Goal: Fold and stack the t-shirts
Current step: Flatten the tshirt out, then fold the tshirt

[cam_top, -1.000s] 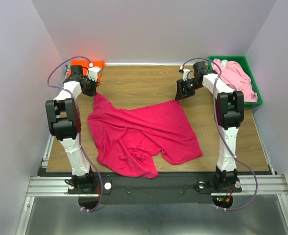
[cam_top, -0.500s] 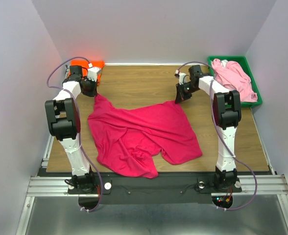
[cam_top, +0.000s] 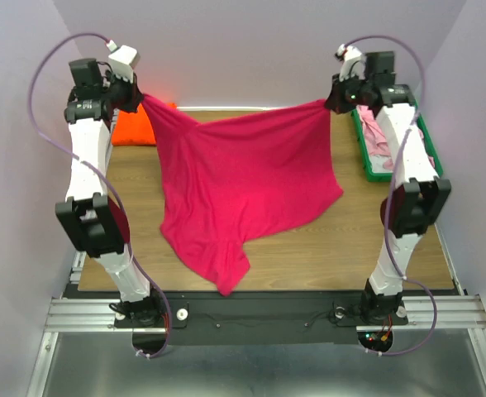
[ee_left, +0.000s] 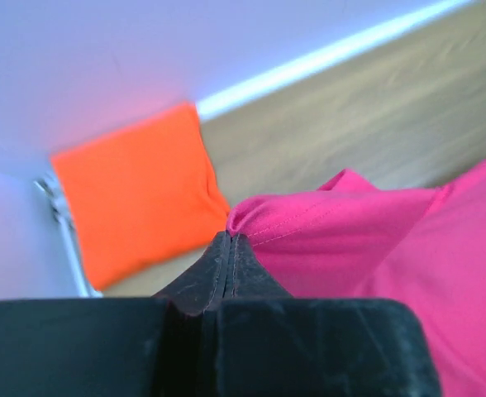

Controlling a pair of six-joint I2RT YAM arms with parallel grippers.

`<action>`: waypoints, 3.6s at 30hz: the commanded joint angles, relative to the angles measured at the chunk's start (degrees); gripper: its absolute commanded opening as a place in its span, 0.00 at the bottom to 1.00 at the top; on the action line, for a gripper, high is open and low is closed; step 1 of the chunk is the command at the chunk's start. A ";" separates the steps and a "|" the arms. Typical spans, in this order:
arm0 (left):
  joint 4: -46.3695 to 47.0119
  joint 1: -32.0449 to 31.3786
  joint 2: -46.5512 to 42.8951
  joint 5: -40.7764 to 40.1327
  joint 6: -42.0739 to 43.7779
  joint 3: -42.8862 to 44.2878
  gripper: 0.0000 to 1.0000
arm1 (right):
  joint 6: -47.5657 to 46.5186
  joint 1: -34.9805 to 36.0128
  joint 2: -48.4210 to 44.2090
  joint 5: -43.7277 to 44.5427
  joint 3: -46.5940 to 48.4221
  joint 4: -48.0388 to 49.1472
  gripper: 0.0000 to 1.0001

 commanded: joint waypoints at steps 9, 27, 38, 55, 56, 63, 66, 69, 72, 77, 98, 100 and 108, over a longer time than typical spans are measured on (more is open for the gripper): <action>22.02 0.68 -33.40 1.03 -11.14 -7.90 0.00 | -3.51 -0.01 -23.39 10.63 3.70 6.36 0.01; 22.40 0.77 -66.56 -11.81 -7.02 -13.45 0.00 | -6.67 -0.01 -55.58 19.95 -3.33 14.01 0.01; 15.44 0.68 -61.03 -4.62 -3.94 -28.62 0.00 | -11.50 0.17 -52.42 6.96 -26.25 15.15 0.01; 30.48 -7.13 -9.03 -5.22 -1.21 -40.20 0.01 | -8.69 0.17 -9.03 5.88 -40.70 33.26 0.06; 28.47 -7.67 -5.16 -5.31 -1.39 -32.68 0.01 | -7.73 0.08 -6.47 6.93 -38.86 33.44 0.07; 14.93 -9.69 24.89 -8.29 -1.39 1.82 0.00 | -4.82 0.08 10.85 16.16 -23.21 33.79 0.04; 13.60 -9.69 28.36 -8.73 -1.65 6.94 0.00 | -4.74 0.08 12.80 17.31 -21.62 33.79 0.02; 15.35 -9.69 28.11 -9.35 -2.09 5.28 0.00 | -4.03 0.08 14.03 17.75 -20.65 33.70 0.02; 16.32 -9.69 27.14 -9.79 -2.27 3.08 0.00 | -3.42 0.08 14.29 18.28 -20.21 33.70 0.01; 18.77 -9.69 23.19 -9.62 -1.04 -3.67 0.00 | -2.80 -0.27 12.45 18.02 -20.91 33.70 0.01; 12.91 -13.99 -3.70 -10.66 4.15 -25.98 0.00 | -4.73 -1.85 1.82 11.87 -26.61 32.12 0.01; 11.76 -15.48 -9.85 -11.46 3.97 -29.78 0.00 | -5.61 -2.64 -1.87 10.55 -29.51 31.24 0.01; 2.98 -23.03 -27.16 -15.85 3.71 -47.69 0.00 | -13.34 -3.88 -12.68 8.26 -43.31 27.82 0.00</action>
